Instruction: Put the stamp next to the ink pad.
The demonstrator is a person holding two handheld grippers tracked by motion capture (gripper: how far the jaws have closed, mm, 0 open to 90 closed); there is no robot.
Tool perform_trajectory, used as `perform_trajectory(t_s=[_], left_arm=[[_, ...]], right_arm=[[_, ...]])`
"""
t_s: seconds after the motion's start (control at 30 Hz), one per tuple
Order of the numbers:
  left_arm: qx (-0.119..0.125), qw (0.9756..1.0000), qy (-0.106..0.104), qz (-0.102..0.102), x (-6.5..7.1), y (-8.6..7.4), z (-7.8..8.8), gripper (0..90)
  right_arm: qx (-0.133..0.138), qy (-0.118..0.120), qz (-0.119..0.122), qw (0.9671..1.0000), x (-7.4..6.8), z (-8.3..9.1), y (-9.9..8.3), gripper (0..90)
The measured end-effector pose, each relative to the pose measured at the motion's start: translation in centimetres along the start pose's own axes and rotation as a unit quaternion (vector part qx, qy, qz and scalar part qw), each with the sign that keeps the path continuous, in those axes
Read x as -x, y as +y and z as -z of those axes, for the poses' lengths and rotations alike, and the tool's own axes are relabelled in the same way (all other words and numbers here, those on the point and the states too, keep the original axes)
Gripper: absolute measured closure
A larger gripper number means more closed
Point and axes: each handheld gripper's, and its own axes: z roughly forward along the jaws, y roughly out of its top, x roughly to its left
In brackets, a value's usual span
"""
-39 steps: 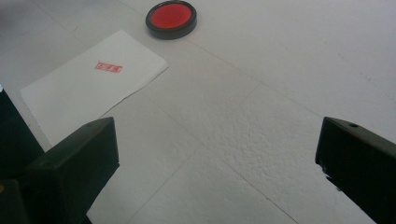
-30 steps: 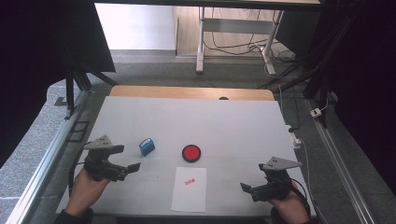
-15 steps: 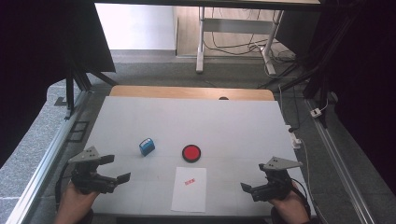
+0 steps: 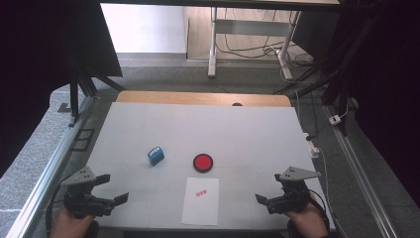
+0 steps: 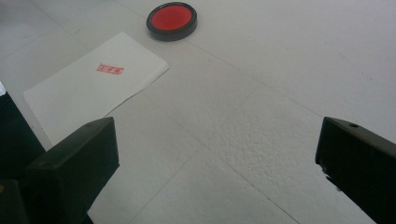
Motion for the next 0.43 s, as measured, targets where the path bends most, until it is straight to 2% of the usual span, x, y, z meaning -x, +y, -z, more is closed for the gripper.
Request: perform_trajectory(t_s=[0.23, 0.43], left_arm=[[-0.013, 0.9997, 0.021, 0.006, -0.09, -0.56, 0.42, 0.0], [-0.016, 0.9996, 0.023, 0.010, -0.15, -0.49, 0.31, 0.0]], right_arm=[[-0.003, -0.001, 0.001, 1.0000, -0.07, -0.04, 0.04, 0.0], [-0.004, -0.002, 0.004, 1.0000, -0.09, -0.09, 0.03, 0.0]])
